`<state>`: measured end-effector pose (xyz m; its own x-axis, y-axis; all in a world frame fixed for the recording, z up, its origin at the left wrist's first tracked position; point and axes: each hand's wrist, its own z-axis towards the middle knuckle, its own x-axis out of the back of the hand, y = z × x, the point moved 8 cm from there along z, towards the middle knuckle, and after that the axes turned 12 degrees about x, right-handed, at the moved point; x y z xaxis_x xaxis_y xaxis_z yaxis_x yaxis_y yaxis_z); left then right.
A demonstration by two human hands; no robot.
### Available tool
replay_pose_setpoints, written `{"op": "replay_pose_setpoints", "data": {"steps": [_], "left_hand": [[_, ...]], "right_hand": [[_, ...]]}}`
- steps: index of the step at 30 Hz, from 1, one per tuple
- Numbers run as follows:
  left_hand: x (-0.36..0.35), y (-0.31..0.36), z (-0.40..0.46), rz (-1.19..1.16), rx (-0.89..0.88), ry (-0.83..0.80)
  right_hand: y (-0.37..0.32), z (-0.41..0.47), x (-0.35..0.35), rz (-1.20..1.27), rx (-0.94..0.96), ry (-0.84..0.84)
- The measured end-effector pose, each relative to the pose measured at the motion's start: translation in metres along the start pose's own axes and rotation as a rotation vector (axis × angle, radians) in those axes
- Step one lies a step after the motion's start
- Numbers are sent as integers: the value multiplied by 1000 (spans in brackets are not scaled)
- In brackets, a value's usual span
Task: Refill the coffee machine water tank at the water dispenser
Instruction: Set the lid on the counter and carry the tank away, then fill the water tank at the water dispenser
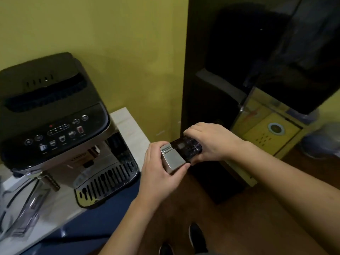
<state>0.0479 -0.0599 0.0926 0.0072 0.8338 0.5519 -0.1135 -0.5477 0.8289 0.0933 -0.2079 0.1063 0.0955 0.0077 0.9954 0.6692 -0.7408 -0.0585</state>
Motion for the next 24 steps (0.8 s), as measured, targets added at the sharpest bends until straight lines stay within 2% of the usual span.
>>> {"op": "replay_pose_setpoints", "data": {"steps": [4,9,15,17,20,24], "left_hand": [[-39,28,-20,10,-60,-70],[-96,61,-48,55,-82,-97],[-174,127,-73,69,-114,-10],[-193,151,-80,68,-130,30],[-212,173,-82,102,-126,101],[-232,189,-70,179,-104,150]], "right_hand": [[11,-57,-11,57,-76,11],[39,-122,-30,88,-60,55],[101,-204,-46,211,-57,157],[118,-229,-43,292,-44,233],[133,-253,-42,303,-30,253],[151,-276,-66,320,-140,308]]}}
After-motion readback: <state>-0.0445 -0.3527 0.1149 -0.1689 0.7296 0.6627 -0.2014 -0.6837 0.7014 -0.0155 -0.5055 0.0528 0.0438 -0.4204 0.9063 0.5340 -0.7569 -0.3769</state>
